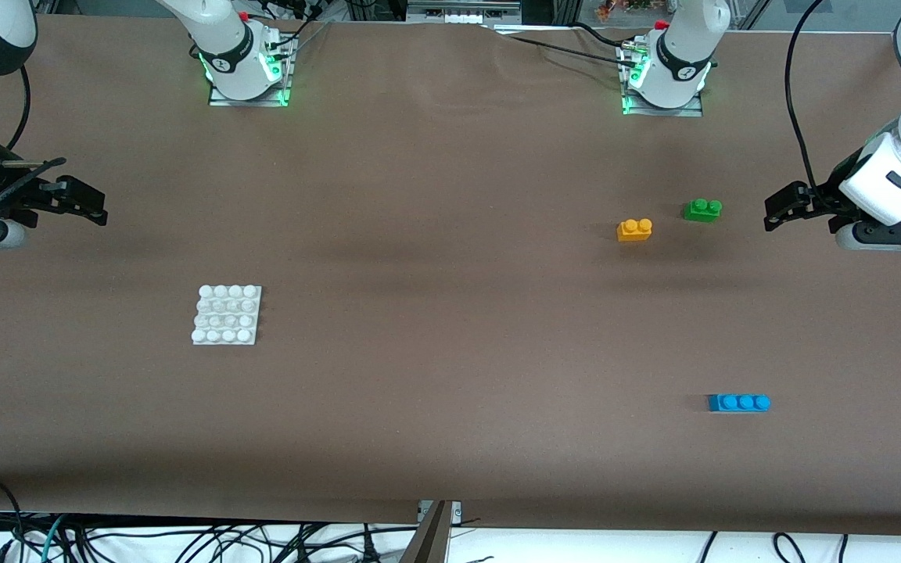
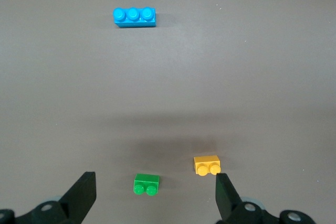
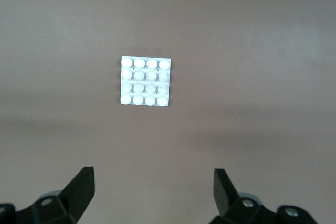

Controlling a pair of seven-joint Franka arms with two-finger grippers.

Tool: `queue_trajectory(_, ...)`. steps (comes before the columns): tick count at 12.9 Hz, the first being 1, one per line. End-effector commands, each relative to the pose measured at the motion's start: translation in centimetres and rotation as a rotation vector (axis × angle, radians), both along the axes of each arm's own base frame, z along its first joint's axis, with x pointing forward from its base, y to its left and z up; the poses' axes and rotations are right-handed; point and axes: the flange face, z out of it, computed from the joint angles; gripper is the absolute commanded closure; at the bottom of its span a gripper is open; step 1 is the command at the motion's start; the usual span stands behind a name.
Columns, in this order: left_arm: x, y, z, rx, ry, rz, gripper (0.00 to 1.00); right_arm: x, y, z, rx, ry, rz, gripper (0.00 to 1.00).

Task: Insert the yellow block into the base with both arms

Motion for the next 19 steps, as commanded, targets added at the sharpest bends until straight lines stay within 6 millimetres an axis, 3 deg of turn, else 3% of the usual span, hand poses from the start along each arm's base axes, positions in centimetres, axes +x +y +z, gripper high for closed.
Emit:
queue_trajectory(1,-0.54,0.01,0.54,-0.003,-0.002,-0.023,0.0,-0.13,-0.2,0.24,-0.004,-0.002,-0.014,0.0)
queue_trajectory(19,-0.14,-0.08,0.99,-0.004,-0.01,-0.021,0.0,-0.17,-0.12,0.33,0.004,-0.003,-0.016,0.0)
